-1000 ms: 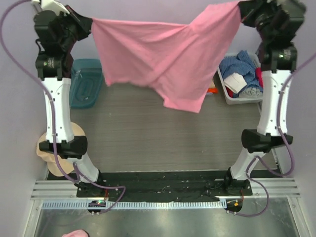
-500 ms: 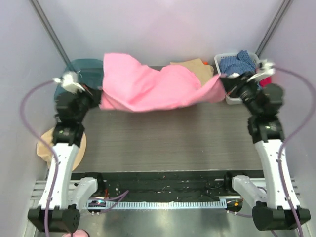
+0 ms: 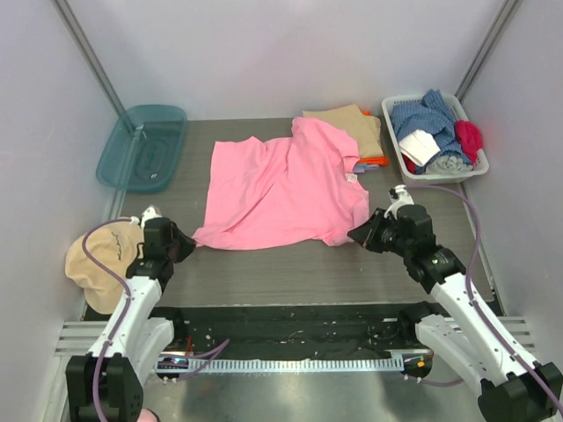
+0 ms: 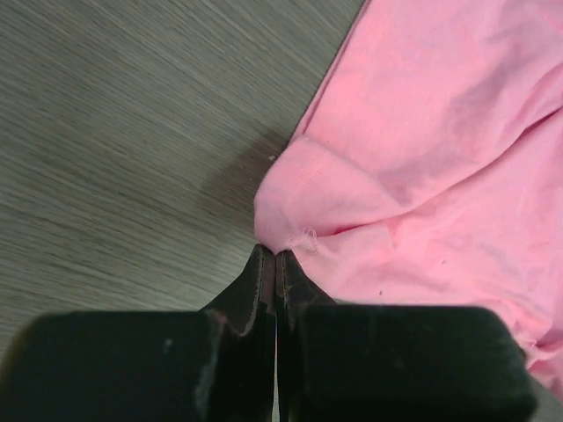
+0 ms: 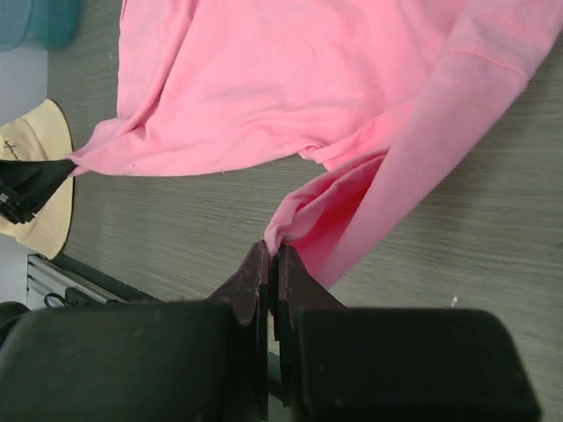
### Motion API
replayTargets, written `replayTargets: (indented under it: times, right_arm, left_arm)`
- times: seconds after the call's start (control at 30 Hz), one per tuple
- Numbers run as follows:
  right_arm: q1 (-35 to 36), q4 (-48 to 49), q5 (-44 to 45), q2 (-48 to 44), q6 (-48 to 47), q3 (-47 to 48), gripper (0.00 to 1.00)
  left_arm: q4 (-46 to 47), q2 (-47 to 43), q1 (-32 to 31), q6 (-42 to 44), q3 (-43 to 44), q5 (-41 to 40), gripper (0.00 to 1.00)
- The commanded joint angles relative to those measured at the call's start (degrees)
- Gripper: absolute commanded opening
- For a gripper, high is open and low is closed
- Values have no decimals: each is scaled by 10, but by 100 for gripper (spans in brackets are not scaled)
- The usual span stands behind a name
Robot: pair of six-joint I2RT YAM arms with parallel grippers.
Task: Fold and stack the t-shirts
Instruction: Flatten the tshirt out
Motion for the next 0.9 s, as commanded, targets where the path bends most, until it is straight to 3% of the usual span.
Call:
replayTargets:
  times: [0.0,0.2,0.37,0.63,0.87]
  right_arm:
    - [10,-79,72,-51,36,5,1]
    - [9,-194,211,-119,91,45,1]
    - [10,-295,311,-169,148,70,1]
    - [9,-403,301,-200,214,77,1]
    - [10,-482,272,-210,214,114,1]
  left_arm:
    - [-31,-58,-1,-15,8,-87,0]
    - [-141,-108,-1,-39,27,-181,0]
    - [-163,-99,-1,-57,40,-205,0]
    - [-188,-108,-1,-71,51,-214,0]
    - [-199,-105,-1,-85,45,-196,0]
